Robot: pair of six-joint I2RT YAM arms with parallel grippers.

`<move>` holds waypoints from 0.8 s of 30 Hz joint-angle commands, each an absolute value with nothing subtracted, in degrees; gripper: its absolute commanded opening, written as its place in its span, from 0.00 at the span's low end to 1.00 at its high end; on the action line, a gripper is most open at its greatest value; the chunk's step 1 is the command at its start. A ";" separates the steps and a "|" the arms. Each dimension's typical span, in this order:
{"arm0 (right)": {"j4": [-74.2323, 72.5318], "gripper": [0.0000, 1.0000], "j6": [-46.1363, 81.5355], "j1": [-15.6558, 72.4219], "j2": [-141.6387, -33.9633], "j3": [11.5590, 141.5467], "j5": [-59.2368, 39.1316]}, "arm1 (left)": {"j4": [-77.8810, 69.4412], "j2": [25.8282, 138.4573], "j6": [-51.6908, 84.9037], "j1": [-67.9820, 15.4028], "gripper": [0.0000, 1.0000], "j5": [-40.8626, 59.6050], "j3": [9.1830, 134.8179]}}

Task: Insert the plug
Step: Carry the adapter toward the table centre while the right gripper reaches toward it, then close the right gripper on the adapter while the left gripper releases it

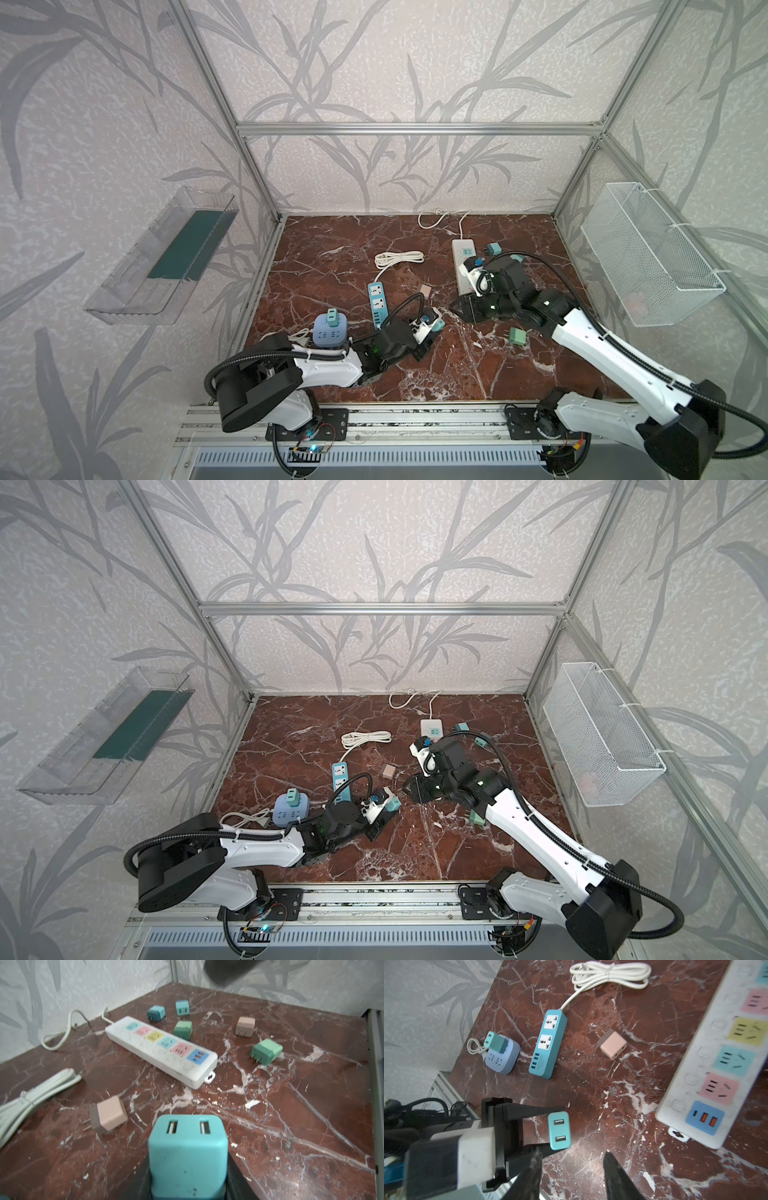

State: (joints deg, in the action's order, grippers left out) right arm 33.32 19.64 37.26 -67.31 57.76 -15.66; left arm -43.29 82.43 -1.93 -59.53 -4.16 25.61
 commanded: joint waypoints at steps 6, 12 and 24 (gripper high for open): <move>31.81 0.54 18.96 41.40 -73.87 60.22 -15.89 | -58.00 83.32 -4.03 -60.05 0.00 -0.92 24.36; 30.12 0.26 20.24 41.40 -73.73 60.26 -15.65 | -56.95 83.26 -4.26 -60.22 0.00 -1.21 23.82; 33.08 0.32 19.07 41.40 -74.31 63.24 -14.41 | -59.75 86.43 -3.16 -60.29 0.00 -2.92 23.67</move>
